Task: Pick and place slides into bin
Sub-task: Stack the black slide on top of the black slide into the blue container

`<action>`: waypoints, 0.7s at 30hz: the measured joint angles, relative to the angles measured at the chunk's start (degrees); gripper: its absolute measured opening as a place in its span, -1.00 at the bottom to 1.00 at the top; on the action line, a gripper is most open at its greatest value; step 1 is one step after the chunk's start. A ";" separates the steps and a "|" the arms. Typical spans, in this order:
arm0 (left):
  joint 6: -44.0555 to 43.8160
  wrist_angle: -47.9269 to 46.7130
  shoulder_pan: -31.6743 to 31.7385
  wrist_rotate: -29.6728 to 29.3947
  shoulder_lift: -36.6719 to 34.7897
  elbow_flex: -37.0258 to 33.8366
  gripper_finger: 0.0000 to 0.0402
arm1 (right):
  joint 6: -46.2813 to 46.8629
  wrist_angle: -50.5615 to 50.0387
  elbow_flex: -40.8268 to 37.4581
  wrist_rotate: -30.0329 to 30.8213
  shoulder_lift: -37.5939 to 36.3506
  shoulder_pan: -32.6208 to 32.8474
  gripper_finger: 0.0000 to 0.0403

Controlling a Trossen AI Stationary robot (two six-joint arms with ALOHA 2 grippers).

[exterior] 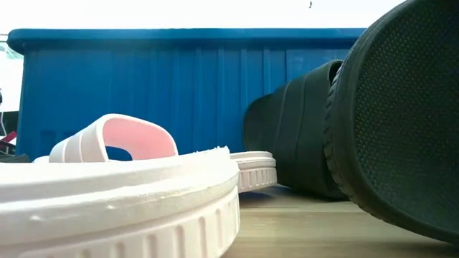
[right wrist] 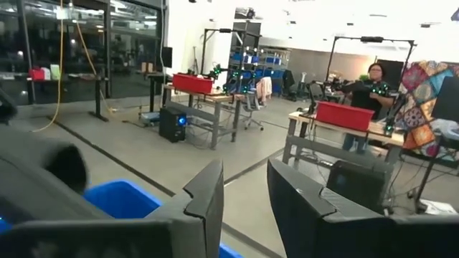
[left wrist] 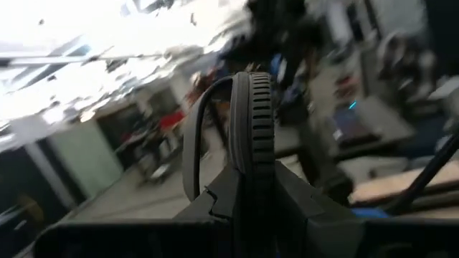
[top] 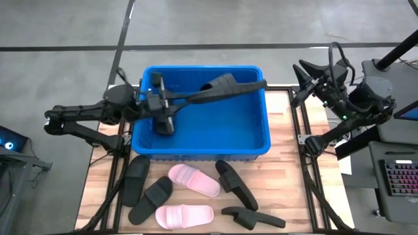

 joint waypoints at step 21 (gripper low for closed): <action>22.51 -5.27 -5.39 -37.51 10.93 4.66 -0.86 | 8.63 -1.99 0.00 -16.03 1.58 -0.02 -0.49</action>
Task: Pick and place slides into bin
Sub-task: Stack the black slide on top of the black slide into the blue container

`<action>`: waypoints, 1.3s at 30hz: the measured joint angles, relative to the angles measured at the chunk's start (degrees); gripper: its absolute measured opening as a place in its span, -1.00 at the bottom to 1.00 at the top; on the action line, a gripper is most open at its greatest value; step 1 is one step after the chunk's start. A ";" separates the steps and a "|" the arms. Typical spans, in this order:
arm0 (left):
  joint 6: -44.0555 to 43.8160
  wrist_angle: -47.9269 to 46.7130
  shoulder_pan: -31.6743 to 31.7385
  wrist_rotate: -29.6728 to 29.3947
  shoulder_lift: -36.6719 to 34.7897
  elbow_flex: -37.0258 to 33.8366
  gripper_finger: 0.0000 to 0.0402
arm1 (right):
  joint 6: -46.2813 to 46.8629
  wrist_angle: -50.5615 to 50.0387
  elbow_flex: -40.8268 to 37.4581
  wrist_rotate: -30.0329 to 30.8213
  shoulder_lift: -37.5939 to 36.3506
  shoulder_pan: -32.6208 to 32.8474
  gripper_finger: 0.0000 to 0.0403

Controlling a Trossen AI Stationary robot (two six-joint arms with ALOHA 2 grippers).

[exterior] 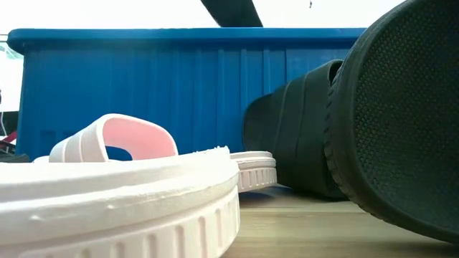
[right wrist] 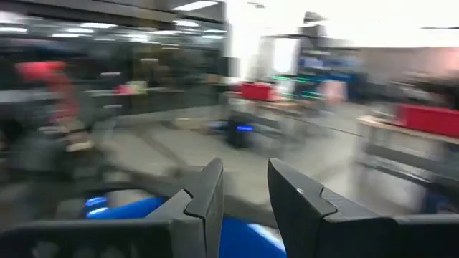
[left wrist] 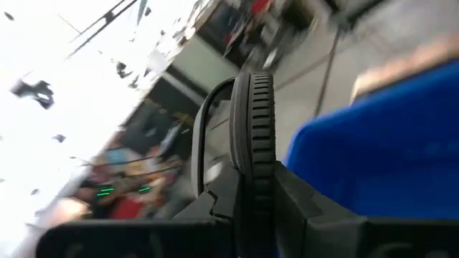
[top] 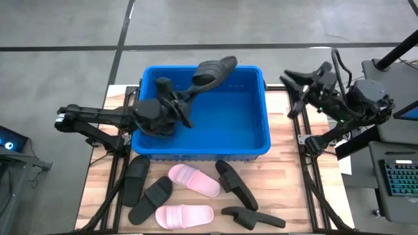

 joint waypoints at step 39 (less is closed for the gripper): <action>14.74 0.61 -9.35 -10.72 9.31 10.55 -0.86 | -40.82 -21.15 -0.02 -15.72 8.99 -13.26 0.03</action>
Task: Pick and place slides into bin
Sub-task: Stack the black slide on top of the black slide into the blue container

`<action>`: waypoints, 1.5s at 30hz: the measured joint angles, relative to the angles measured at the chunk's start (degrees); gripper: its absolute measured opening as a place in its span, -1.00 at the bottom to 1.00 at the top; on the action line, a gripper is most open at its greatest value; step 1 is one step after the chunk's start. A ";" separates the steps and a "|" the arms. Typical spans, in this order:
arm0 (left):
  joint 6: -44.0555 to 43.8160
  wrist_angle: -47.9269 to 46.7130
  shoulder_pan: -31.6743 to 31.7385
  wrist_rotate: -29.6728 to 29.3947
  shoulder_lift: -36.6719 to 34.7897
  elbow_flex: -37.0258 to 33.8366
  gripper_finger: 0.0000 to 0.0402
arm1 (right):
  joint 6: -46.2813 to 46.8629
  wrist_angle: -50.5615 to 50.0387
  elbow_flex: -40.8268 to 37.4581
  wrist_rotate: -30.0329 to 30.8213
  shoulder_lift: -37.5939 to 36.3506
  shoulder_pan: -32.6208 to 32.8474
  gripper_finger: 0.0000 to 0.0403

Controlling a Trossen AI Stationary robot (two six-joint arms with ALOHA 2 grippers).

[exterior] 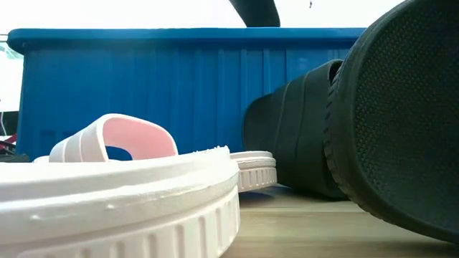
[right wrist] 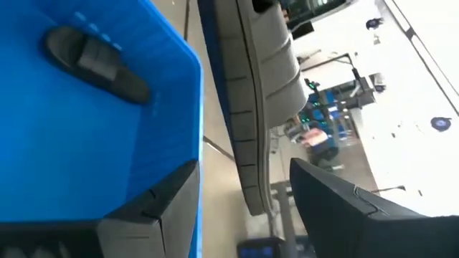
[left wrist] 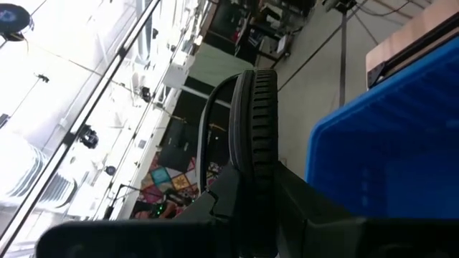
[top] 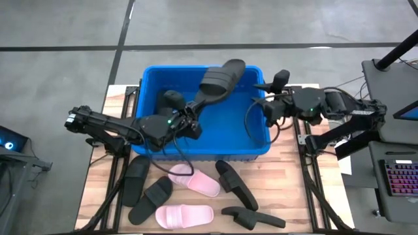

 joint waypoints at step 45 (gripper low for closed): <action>0.28 0.50 -1.33 -1.87 0.04 0.58 -0.86 | -15.85 11.76 0.00 -17.82 8.34 -19.74 0.03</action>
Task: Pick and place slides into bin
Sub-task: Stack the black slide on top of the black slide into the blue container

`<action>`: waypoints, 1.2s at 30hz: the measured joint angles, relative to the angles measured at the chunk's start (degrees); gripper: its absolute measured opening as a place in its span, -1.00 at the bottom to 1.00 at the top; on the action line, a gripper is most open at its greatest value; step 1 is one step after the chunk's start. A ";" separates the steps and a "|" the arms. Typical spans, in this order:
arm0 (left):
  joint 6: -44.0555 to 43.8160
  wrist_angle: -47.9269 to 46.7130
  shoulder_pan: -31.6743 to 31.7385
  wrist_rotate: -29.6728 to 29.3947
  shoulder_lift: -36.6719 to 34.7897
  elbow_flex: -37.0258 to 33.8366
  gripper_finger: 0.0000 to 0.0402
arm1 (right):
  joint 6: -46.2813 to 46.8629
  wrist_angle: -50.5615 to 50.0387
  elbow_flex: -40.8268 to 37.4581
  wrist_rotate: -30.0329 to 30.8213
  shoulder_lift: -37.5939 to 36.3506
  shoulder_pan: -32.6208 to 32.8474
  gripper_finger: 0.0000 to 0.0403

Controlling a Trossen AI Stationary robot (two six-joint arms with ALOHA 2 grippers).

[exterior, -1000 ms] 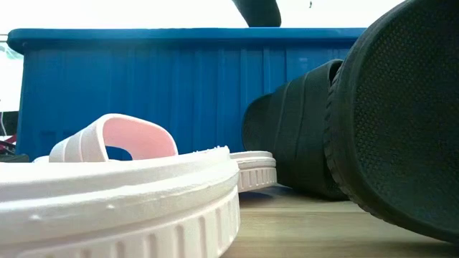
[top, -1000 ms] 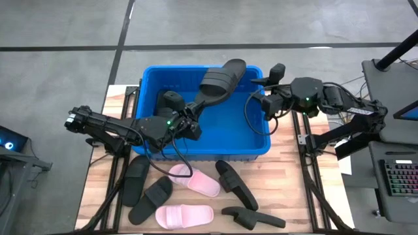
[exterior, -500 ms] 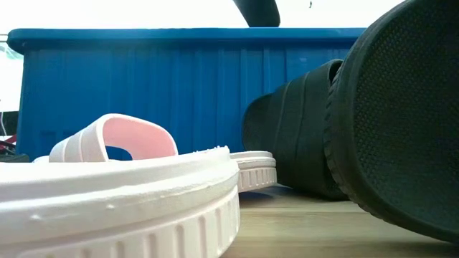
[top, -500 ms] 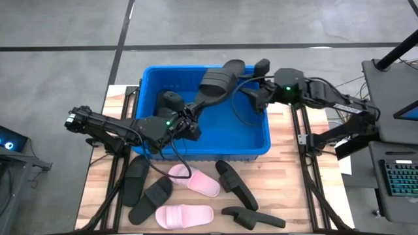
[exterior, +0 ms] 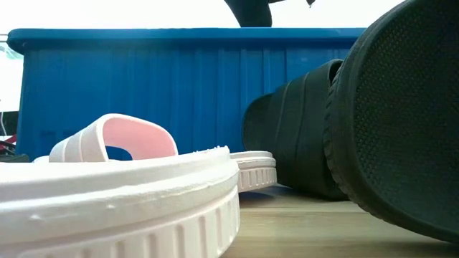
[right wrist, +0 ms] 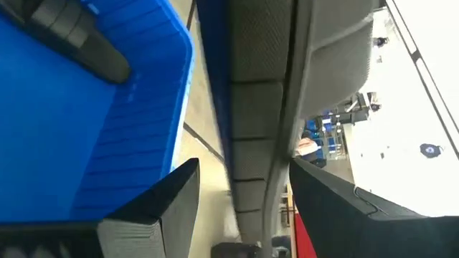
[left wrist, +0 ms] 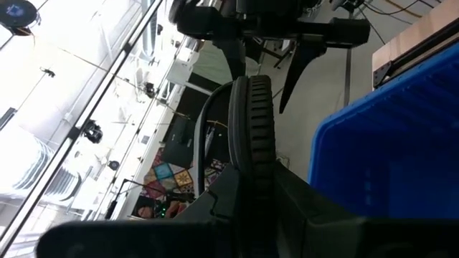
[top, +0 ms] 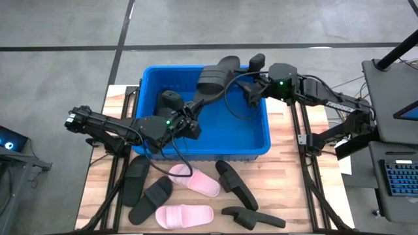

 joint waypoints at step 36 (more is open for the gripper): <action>2.68 0.98 -0.04 -0.14 0.02 0.24 -0.84 | 1.34 2.33 0.11 0.06 0.09 -0.38 -0.61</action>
